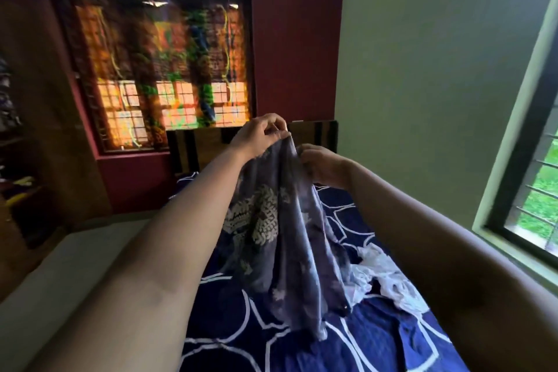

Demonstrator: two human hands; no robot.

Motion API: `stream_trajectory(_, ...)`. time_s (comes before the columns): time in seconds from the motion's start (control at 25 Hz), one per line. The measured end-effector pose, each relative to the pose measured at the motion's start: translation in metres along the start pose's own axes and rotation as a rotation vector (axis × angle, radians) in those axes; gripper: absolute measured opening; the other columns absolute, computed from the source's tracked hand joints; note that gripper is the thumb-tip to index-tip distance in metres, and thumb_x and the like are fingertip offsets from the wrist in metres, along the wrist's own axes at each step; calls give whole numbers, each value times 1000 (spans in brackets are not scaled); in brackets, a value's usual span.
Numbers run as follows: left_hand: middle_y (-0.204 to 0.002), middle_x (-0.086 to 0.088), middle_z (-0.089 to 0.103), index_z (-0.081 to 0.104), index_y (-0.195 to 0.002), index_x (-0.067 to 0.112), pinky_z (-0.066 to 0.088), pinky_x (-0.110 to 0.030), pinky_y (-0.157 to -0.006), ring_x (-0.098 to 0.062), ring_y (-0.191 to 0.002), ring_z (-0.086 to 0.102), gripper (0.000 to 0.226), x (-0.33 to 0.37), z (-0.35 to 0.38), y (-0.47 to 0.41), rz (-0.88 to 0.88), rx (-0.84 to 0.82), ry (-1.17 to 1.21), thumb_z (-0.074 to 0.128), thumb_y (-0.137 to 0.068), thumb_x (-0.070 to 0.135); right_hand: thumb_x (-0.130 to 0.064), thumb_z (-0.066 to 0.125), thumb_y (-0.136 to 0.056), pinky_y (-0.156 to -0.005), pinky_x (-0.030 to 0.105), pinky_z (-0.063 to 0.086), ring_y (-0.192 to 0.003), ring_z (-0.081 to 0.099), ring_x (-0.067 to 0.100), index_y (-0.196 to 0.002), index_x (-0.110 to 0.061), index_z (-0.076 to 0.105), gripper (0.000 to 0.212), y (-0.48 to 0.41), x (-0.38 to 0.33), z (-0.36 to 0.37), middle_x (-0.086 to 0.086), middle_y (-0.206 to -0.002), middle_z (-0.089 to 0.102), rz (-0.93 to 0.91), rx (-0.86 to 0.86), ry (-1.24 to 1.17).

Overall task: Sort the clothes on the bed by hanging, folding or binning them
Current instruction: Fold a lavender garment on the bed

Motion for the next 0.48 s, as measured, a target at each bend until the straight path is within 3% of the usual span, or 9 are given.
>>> stream_trajectory(0.08,-77,13,58,55,-83,36,47,-29,-73,-9,-75,57,17,-4,4,2,-26,3,-33,66,-89,25,-12,55,-93,-72,30,59,-75,69,15,-99,-9,62,10,0,-1,8,6,-87,72,36,-75,-60)
stream_trajectory(0.16,-79,8,59,56,-85,33,46,-30,-72,-12,-77,57,12,-15,9,10,-87,26,-39,66,-89,27,-16,56,-94,-84,35,57,-81,69,19,-103,-5,63,16,0,-5,8,11,-96,71,107,-146,69)
stream_trajectory(0.24,-81,3,61,58,-84,30,45,-29,-72,-14,-77,57,9,-23,19,27,-163,27,19,64,-87,36,-19,51,-97,-80,31,57,-76,69,16,-98,-6,62,17,0,-12,8,9,-89,71,149,-158,94)
stream_trajectory(0.32,-84,-3,66,62,-82,28,47,-33,-74,-18,-79,59,17,-33,32,51,-235,51,121,60,-81,44,-21,47,-100,-66,26,59,-67,68,12,-91,-9,60,20,0,-18,11,5,-77,71,115,-98,-19)
stream_trajectory(0.4,-85,-13,68,65,-78,17,47,-37,-73,-23,-80,62,22,-50,46,82,-316,18,53,61,-85,37,-23,46,-100,-59,26,57,-63,68,11,-91,-9,58,21,-1,-17,12,4,-70,71,64,-5,-185)
stream_trajectory(0.48,-66,-10,61,58,-68,12,41,-33,-62,-28,-71,60,45,-73,51,120,-578,-61,-20,51,-94,47,-25,48,-100,-62,30,58,-67,69,14,-98,-10,57,18,-3,-14,7,6,-74,72,36,48,-292)
Point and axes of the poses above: each hand's wrist, its own y-axis away from the middle knuckle, its own z-axis out of the palm, x = y × z, the point moved 1 cm from there along -y, towards the middle knuckle
